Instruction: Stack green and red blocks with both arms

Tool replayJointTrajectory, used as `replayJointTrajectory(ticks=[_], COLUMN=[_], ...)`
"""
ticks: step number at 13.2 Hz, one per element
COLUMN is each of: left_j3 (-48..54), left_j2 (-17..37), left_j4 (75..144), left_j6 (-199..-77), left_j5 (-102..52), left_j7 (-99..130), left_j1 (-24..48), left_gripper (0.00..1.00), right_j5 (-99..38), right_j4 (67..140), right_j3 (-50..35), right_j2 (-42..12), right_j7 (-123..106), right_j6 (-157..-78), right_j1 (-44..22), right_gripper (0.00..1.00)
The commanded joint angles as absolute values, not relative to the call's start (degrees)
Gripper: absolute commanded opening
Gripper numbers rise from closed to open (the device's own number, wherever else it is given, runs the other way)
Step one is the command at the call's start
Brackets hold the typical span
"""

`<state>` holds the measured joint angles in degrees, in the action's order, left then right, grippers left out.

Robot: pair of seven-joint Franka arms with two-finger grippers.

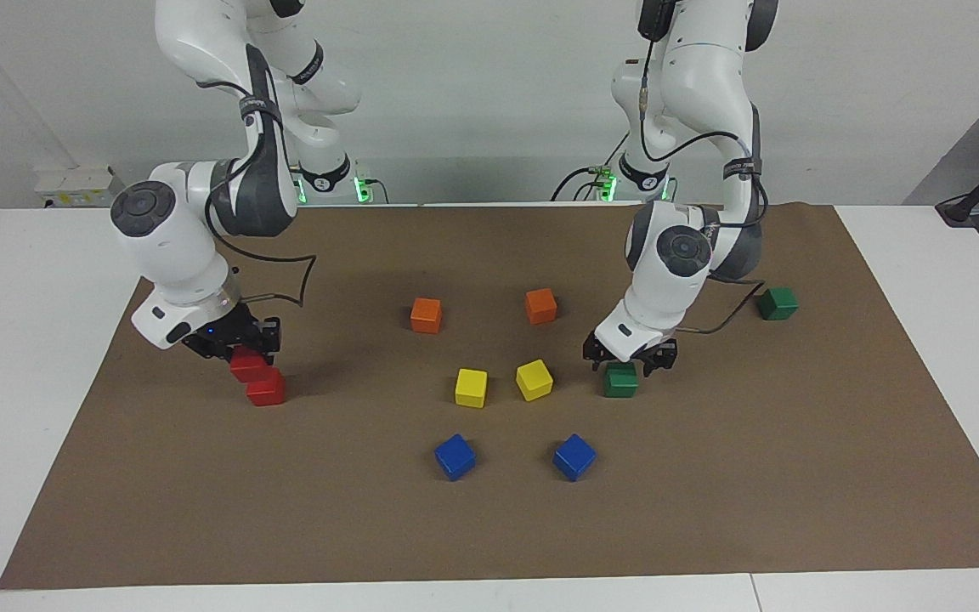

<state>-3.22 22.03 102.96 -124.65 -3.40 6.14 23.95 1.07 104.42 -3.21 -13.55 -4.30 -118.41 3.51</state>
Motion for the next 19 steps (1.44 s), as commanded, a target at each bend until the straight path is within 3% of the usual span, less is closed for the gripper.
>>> replayJointTrajectory(ticks=[1,7,8,10,16,19], left_j3=[-3.96,-3.95,-3.96,-4.13,-4.39,-4.31], left_j2=[23.38,23.03,22.94,22.76,22.33,15.07], left_j4=[103.35,107.13,107.57,107.58,103.81,103.44], left_j6=[-126.73,-130.59,-131.04,-129.91,-124.3,-116.31], left_j5=[-2.55,-2.64,-2.64,-2.64,-2.72,-2.9], left_j7=[6.59,6.94,7.03,6.94,6.86,6.07], left_j1=[25.4,25.84,25.84,25.75,24.44,19.36], left_gripper=[1.0,1.0,0.77,0.0,0.0,0.0], right_j5=[-0.09,-0.09,-0.09,-0.09,0.0,0.0], right_j4=[107.04,109.59,109.95,110.82,111.97,112.76], right_j3=[-3.87,-3.87,-3.87,-3.87,-3.87,-3.87], right_j2=[-12.83,-13.36,-13.27,-13.18,-14.24,-14.15], right_j7=[-5.98,-8.69,-8.79,-8.7,-8.79,-8.79], right_j6=[-121.37,-125.67,-126.03,-127.26,-129.99,-130.17], right_j1=[4.74,5.62,5.62,5.62,5.62,5.62], right_gripper=[0.0,0.0,0.0,0.0,0.0,0.0])
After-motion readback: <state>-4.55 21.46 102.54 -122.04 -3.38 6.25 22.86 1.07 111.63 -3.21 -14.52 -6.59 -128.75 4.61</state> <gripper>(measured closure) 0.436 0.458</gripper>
